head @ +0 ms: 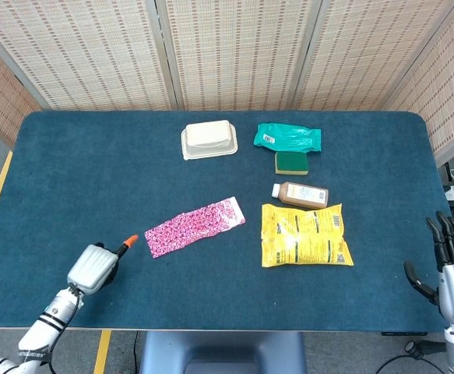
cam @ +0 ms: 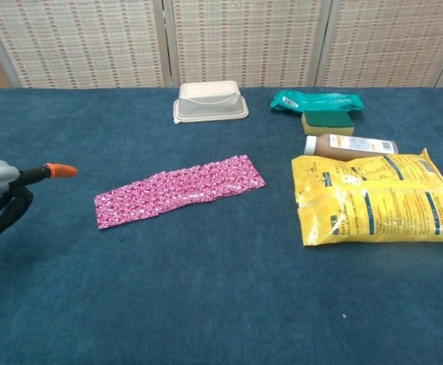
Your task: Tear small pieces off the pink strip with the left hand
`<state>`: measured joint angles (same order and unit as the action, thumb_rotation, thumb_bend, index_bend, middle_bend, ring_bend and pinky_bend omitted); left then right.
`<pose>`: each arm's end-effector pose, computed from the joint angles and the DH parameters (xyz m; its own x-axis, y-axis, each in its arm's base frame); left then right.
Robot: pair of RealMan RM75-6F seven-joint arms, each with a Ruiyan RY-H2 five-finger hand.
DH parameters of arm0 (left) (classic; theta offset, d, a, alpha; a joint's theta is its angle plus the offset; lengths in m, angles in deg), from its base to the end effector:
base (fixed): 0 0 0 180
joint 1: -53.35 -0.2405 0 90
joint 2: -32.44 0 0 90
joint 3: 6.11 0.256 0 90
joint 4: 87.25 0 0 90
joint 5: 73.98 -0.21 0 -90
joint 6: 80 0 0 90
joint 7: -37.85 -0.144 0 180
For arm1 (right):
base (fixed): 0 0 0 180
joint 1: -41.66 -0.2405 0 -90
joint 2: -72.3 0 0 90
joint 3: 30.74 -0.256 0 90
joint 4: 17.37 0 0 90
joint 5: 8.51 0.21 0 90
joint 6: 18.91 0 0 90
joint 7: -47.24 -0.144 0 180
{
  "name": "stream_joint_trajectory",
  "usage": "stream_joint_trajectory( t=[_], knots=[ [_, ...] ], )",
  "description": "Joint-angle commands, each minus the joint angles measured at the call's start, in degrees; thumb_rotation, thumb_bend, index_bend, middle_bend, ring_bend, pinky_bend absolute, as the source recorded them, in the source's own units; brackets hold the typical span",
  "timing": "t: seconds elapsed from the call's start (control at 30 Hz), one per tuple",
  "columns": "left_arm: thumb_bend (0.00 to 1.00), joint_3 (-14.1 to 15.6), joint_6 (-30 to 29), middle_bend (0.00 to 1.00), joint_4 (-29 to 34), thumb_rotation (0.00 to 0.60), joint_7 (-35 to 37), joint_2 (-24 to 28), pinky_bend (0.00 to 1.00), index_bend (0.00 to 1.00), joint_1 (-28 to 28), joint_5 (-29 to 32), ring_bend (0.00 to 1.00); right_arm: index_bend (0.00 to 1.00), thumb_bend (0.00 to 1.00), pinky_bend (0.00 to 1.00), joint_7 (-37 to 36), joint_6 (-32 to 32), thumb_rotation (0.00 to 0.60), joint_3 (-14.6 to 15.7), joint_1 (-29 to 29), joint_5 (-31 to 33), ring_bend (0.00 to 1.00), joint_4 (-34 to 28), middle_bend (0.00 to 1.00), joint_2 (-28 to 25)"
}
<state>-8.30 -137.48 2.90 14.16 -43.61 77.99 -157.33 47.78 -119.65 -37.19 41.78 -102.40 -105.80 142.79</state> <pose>-0.2447 0.2569 0.0311 0.6845 0.2423 0.6876 0.7108 -0.4312 -0.5557 -0.2929 -0.1602 0.1677 0.3419 0.2950 0.8922 -0.9254 -0.0596 0.3743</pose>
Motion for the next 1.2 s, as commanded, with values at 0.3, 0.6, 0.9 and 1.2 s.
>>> stream_joint_trajectory(
  t=[0.3, 0.6, 0.9, 1.2],
  knots=[
    [0.8, -1.18, 6.43, 0.65, -0.76, 0.6, -8.99, -5.99, 0.5, 0.0, 5.66, 9.46, 0.69, 0.0, 0.25, 0.21, -0.51, 0.07, 0.6, -0.1, -0.14, -0.06, 0.0, -0.14, 0.0, -0.12],
    [0.8, -0.33, 8.15, 0.64, -2.18, 0.6, -14.08, -8.57, 0.5, 0.0, 8.44, 14.29, 0.69, 0.0, 0.25, 0.21, -1.54, -0.14, 0.6, -0.17, -0.18, -0.3, 0.0, -0.1, 0.0, -0.43],
    [0.8, 1.01, 8.37, 0.64, -3.3, 0.6, -15.44, -9.17, 0.5, 0.04, 9.51, 17.93, 0.69, 0.0, 0.25, 0.21, -1.76, -0.14, 0.6, -0.39, -0.28, -0.13, 0.0, -0.02, 0.0, -0.42],
    [0.8, 2.73, 6.14, 0.64, -2.53, 0.6, -16.87, -7.56, 0.5, 0.18, 9.23, 20.08, 0.69, 0.0, 0.25, 0.21, -1.9, -0.25, 0.6, -0.44, -0.28, -0.11, 0.0, -0.01, 0.0, -0.37]
  ],
)
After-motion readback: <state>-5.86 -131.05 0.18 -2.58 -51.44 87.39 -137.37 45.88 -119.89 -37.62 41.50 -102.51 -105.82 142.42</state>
